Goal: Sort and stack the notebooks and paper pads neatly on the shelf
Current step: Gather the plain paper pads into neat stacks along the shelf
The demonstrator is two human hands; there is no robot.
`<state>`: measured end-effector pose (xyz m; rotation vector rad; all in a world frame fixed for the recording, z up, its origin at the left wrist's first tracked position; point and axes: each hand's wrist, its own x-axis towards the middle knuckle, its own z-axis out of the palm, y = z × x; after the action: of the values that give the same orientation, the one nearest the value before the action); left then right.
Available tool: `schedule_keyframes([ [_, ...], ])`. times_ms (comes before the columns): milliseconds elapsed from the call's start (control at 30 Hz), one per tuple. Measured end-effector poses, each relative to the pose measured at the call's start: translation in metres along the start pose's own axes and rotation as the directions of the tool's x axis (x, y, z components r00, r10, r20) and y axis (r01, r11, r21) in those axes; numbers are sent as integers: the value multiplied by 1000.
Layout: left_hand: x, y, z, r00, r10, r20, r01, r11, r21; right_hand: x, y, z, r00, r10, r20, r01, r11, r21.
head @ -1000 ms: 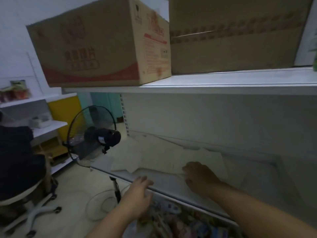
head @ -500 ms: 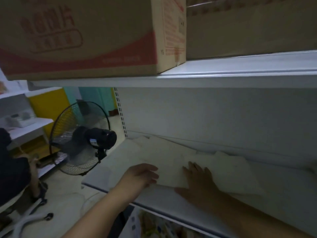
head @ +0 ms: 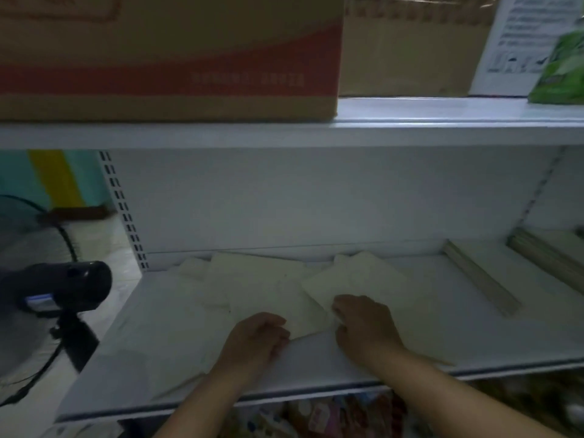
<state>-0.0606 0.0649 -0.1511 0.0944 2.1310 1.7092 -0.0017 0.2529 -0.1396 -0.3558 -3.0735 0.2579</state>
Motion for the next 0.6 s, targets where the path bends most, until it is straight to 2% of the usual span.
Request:
schedule_keyframes([
  [67,-2,-5,-3,996,80,35,-82,995,64,-7,-3,2,998,54,-26,-52,996,66],
  [100,-3,-9,-4,989,140,55,-147,977,152,-10,-3,4,997,65,-31,-61,993,98],
  [167,-8,-16,-3,961,259,95,-275,873,402,-16,3,10,993,90,-79,-79,987,139],
  [233,-13,-24,0,928,352,122,-351,718,601,-22,11,15,977,146,-156,-119,979,168],
  [267,-16,-26,1,912,389,130,-377,668,641,-26,14,17,967,178,-181,-142,971,194],
  [333,-21,-24,0,902,410,139,-396,655,644,-30,20,22,953,222,-206,-167,952,256],
  [367,-21,-21,1,916,377,139,-378,688,619,-32,23,24,946,230,-230,-161,945,284],
  [400,-19,-18,2,931,345,117,-352,769,533,-35,25,25,937,227,-265,-142,942,302],
  [433,-16,-14,5,962,263,76,-272,885,379,-39,26,25,925,214,-314,-108,940,323],
  [467,-15,-7,9,987,152,49,-158,976,153,-44,26,24,903,175,-393,-42,945,324],
  [500,-15,3,13,997,19,68,-15,998,-54,-51,24,20,882,90,-463,60,952,299],
  [533,-12,9,14,985,-85,148,116,970,-214,-57,21,17,858,-36,-512,192,947,256],
  [600,-9,20,18,941,-211,264,298,886,-354,-68,19,21,754,-363,-548,484,870,90],
])
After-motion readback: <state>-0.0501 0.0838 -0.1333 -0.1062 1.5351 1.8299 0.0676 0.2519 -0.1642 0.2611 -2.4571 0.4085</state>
